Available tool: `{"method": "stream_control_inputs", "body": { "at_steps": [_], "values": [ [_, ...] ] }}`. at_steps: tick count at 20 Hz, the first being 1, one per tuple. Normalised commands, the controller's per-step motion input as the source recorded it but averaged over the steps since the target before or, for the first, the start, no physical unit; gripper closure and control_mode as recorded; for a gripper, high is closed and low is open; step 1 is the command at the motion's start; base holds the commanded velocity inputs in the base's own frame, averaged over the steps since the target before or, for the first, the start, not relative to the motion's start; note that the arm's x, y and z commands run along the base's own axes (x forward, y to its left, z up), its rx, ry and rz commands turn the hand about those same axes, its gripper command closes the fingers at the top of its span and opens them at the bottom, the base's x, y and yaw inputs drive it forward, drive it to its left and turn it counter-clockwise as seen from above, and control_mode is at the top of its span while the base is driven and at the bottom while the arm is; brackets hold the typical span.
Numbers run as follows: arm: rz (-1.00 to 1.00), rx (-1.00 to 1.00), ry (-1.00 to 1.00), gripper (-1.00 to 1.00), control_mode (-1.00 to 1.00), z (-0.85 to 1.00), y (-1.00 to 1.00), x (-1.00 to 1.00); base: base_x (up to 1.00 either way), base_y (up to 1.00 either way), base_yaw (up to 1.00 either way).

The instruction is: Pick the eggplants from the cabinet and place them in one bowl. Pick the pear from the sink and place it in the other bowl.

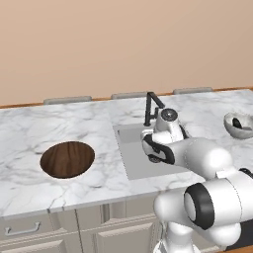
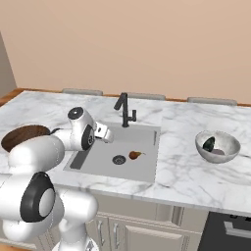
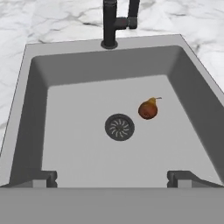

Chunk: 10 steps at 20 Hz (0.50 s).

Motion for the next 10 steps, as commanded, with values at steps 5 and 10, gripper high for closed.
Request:
{"method": "stream_control_inputs", "body": {
  "at_steps": [5,10],
  "values": [
    [0.0,-0.06,0.0,-1.0,-1.0,-0.2,-0.02,-0.05,0.0,0.0,0.0],
    [0.0,0.0,0.0,-1.0,-1.0,-0.01,-0.15,0.0,0.0,0.0,0.0]
  ]
}}
